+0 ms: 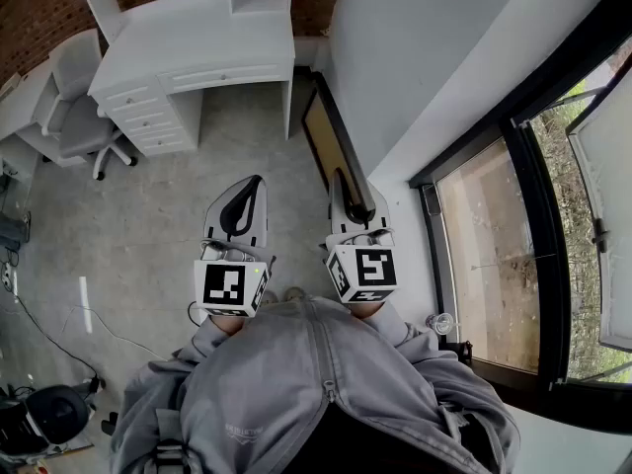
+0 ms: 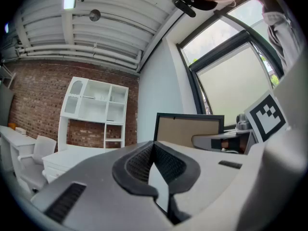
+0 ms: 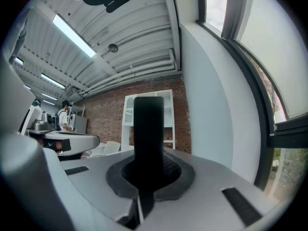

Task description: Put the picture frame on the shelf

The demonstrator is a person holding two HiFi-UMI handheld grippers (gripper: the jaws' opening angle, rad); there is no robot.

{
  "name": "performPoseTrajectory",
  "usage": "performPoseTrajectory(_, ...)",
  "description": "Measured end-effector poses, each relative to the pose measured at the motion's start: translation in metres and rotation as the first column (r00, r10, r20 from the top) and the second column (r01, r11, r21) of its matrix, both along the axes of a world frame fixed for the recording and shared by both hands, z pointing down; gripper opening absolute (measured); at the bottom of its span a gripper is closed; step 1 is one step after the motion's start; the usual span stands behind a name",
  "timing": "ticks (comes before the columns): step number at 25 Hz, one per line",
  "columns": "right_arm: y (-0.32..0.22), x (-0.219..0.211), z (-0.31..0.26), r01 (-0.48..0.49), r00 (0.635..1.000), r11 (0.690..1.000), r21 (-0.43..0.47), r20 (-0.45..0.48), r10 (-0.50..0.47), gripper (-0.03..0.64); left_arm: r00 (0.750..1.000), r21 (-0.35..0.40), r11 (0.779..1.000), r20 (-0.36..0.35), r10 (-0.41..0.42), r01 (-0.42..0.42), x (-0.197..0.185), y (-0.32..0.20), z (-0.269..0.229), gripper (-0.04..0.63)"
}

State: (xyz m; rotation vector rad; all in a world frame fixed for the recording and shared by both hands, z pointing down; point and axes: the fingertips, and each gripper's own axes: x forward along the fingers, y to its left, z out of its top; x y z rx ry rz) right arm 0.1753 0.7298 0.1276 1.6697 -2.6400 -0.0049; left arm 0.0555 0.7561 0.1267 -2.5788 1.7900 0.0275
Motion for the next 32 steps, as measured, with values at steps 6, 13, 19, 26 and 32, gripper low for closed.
performPoseTrajectory(6, -0.002, 0.008, 0.001, 0.007, 1.000, 1.000, 0.013, -0.001, -0.007, 0.032, 1.000, 0.007, 1.000, -0.008, -0.003, 0.003, 0.010, -0.002, 0.002, 0.006)
performPoseTrajectory(13, -0.001, 0.017, 0.006, 0.023, 0.999, 1.000, 0.001, 0.041, -0.023, 0.032, 1.000, 0.001, 1.000, -0.013, -0.020, 0.020, 0.019, 0.003, 0.008, 0.006)
performPoseTrajectory(19, -0.010, 0.014, 0.009, 0.040, 0.998, 0.999, 0.003, 0.038, -0.040, 0.032, 0.999, -0.016, 0.999, -0.015, -0.041, 0.040, 0.012, -0.005, 0.015, 0.008)
performPoseTrajectory(26, -0.049, 0.004, 0.016, 0.025, 0.999, 1.000, -0.002, 0.038, -0.025, 0.032, 0.998, -0.030, 0.998, -0.031, -0.049, 0.048, -0.007, -0.049, 0.026, 0.006)
performPoseTrajectory(32, -0.104, -0.008, 0.021, 0.004, 0.999, 1.000, -0.005, 0.036, -0.004, 0.032, 0.999, -0.031, 0.999, -0.035, -0.037, 0.035, -0.023, -0.107, 0.032, 0.006)
